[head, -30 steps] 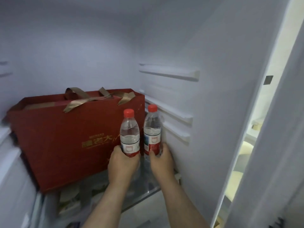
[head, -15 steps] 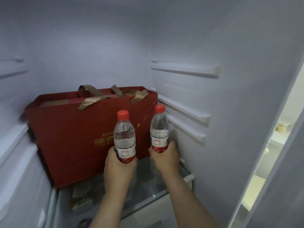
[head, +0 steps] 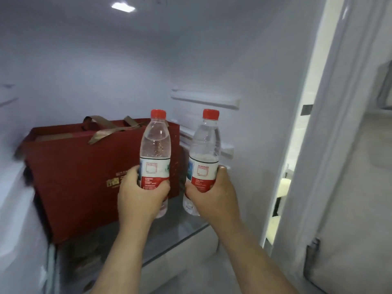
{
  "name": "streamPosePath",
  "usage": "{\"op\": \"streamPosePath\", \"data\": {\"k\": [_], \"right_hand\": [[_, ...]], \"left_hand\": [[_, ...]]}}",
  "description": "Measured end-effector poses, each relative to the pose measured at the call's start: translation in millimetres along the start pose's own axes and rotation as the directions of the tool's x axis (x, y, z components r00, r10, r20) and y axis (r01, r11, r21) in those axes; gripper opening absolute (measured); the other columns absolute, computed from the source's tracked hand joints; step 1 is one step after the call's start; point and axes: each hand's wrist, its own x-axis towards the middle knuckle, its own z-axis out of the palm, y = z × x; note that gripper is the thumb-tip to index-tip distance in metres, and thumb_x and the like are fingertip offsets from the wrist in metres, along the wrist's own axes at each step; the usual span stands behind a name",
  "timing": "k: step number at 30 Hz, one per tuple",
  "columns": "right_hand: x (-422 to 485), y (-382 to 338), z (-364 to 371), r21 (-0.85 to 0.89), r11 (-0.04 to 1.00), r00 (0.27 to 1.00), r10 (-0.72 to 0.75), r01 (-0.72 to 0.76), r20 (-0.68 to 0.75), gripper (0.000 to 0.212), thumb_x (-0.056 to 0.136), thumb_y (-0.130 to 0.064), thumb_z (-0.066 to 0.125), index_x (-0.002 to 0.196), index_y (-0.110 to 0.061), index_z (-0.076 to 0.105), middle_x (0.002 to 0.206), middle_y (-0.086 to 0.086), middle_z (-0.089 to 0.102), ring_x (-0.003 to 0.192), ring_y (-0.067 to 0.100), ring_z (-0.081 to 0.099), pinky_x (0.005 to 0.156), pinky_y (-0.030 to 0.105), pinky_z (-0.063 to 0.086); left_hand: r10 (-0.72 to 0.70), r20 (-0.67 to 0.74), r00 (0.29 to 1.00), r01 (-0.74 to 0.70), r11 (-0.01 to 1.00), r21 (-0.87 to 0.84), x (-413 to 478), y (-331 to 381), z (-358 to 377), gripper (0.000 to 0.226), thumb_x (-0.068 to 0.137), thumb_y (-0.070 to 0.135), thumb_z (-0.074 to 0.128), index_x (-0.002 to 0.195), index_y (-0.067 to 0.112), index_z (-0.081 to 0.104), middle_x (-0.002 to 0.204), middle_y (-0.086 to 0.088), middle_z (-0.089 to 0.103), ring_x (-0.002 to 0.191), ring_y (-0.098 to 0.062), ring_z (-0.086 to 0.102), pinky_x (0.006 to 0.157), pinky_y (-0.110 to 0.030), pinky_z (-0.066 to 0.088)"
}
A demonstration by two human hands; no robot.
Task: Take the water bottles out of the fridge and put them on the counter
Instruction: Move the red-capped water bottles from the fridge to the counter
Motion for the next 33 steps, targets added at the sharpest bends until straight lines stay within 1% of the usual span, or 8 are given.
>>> {"op": "streamPosePath", "data": {"k": [3,5,7,11,17,23,27,33], "right_hand": [[-8.5,-19.6,-36.0,0.011,0.999,0.999,-0.038,0.038,-0.008,0.057,0.065,-0.056,0.074,0.111,-0.044,0.042,0.102,-0.018,0.063,0.088,0.001,0.064,0.075,0.024,0.058],[-19.7,-33.5,-63.7,0.025,0.999,0.999,-0.046,0.046,0.0,0.053,0.068,-0.051,0.076,0.108,-0.045,0.043,0.097,-0.021,0.062,0.085,-0.003,0.063,0.072,0.017,0.055],[-35.5,-48.7,-96.6,0.057,0.996,0.998,-0.062,0.063,-0.024,0.048,0.068,-0.049,0.078,0.1,-0.048,0.044,0.091,-0.025,0.062,0.082,-0.008,0.062,0.067,0.011,0.051],[-76.0,-80.0,-162.9,0.118,0.987,0.993,-0.102,0.108,-0.052,0.048,0.055,-0.059,0.074,0.095,-0.049,0.05,0.091,-0.026,0.066,0.083,-0.007,0.066,0.068,0.016,0.056],[-144.0,-103.1,-289.6,0.003,0.976,0.969,-0.217,0.219,-0.118,0.054,0.057,-0.055,0.075,0.104,-0.042,0.052,0.098,-0.027,0.065,0.086,-0.001,0.067,0.067,0.024,0.059],[-204.2,-100.9,-412.6,-0.108,0.967,0.919,-0.252,0.23,-0.302,0.05,0.059,-0.053,0.072,0.102,-0.035,0.055,0.094,-0.023,0.066,0.081,0.001,0.069,0.061,0.017,0.054],[-246.3,-98.0,-484.2,-0.239,0.957,0.865,-0.256,0.164,-0.431,0.046,0.057,-0.052,0.074,0.096,-0.035,0.055,0.092,-0.024,0.066,0.075,0.001,0.068,0.059,0.015,0.053],[-319.6,-92.1,-596.2,-0.344,0.936,0.775,-0.163,-0.074,-0.61,0.046,0.057,-0.048,0.077,0.095,-0.04,0.051,0.092,-0.027,0.063,0.079,-0.005,0.066,0.057,0.009,0.05]], "left_hand": [[0.068,0.041,0.997,-0.062,0.99,-0.128,-4.6,34.9,-6.8,0.049,0.071,0.014,0.082,0.109,0.032,0.057,0.095,0.011,0.066,0.085,-0.005,0.064,0.068,-0.021,0.048],[0.128,0.088,0.988,-0.107,0.971,-0.212,-15.7,59.0,-14.3,0.046,0.073,0.008,0.081,0.107,0.03,0.06,0.094,0.014,0.066,0.084,-0.001,0.064,0.067,-0.016,0.046],[0.185,0.152,0.971,-0.132,0.945,-0.3,-32.4,85.3,-21.0,0.044,0.072,0.009,0.083,0.1,0.036,0.062,0.091,0.012,0.07,0.083,-0.007,0.068,0.069,-0.022,0.051],[0.273,0.219,0.937,-0.148,0.876,-0.46,-76.9,139.8,-30.5,0.042,0.048,0.039,0.077,0.089,0.049,0.07,0.091,0.013,0.076,0.083,-0.01,0.073,0.068,-0.029,0.054],[0.379,0.328,0.865,-0.1,0.772,-0.627,-162.9,219.3,-12.9,0.047,0.043,0.028,0.078,0.085,0.05,0.073,0.09,0.009,0.077,0.082,-0.015,0.074,0.06,-0.021,0.058],[0.454,0.413,0.789,-0.029,0.699,-0.715,-256.0,291.0,23.8,0.046,0.04,0.04,0.07,0.085,0.049,0.072,0.087,0.007,0.077,0.078,-0.014,0.074,0.068,-0.038,0.055],[0.511,0.449,0.733,0.01,0.652,-0.758,-317.8,334.7,51.2,0.044,0.042,0.04,0.069,0.084,0.051,0.072,0.087,0.007,0.077,0.079,-0.014,0.074,0.067,-0.036,0.055],[0.625,0.541,0.563,0.185,0.542,-0.82,-422.1,408.3,100.3,0.04,0.043,0.04,0.071,0.082,0.047,0.073,0.085,0.004,0.077,0.077,-0.016,0.074,0.058,-0.024,0.058]]}}
